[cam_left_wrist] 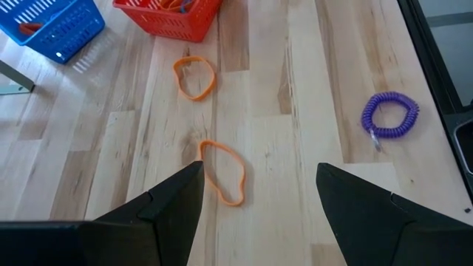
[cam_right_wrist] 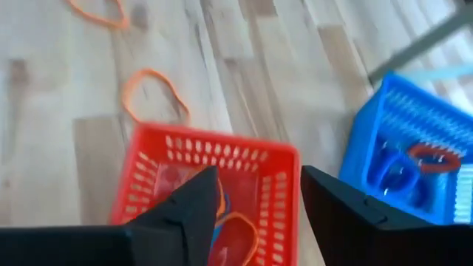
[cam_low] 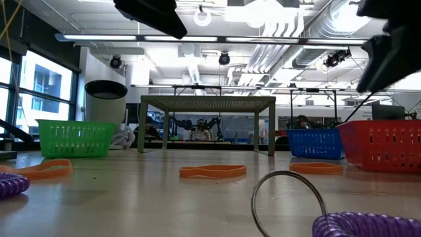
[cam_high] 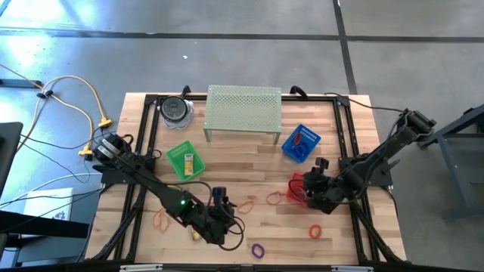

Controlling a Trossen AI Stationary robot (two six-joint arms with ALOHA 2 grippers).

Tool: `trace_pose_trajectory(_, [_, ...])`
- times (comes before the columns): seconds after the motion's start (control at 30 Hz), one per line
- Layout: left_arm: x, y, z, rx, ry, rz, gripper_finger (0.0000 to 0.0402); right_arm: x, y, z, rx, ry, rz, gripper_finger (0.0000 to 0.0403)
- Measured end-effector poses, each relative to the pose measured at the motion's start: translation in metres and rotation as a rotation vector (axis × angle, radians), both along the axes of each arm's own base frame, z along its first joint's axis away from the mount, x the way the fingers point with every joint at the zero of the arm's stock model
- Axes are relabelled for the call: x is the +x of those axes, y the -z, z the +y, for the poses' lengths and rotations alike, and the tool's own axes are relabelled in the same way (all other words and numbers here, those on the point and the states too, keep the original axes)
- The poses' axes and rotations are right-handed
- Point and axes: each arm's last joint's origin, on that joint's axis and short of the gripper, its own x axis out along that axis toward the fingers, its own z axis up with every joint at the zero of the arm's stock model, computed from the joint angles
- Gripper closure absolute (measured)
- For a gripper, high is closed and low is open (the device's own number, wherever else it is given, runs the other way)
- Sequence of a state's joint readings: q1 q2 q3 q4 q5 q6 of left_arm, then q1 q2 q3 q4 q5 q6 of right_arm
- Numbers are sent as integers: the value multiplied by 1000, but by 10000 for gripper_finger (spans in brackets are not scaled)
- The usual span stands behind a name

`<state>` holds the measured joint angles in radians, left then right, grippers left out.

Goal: Pick & Place Office Desk Supplies
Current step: Put the box of crayon into the green basket

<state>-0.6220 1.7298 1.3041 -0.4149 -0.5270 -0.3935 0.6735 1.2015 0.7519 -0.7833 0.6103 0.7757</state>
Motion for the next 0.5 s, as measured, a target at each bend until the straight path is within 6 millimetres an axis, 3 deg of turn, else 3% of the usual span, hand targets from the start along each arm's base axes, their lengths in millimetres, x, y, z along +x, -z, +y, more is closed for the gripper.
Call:
trace_pose_trajectory(0.27, [0, 0, 0, 40, 33, 4, 149, 11, -32, 12, 75, -65, -68, 252])
trace_pose_trajectory(0.5, [12, 1, 19, 186, 98, 25, 149, 21, -46, 27, 84, -228, -197, 270])
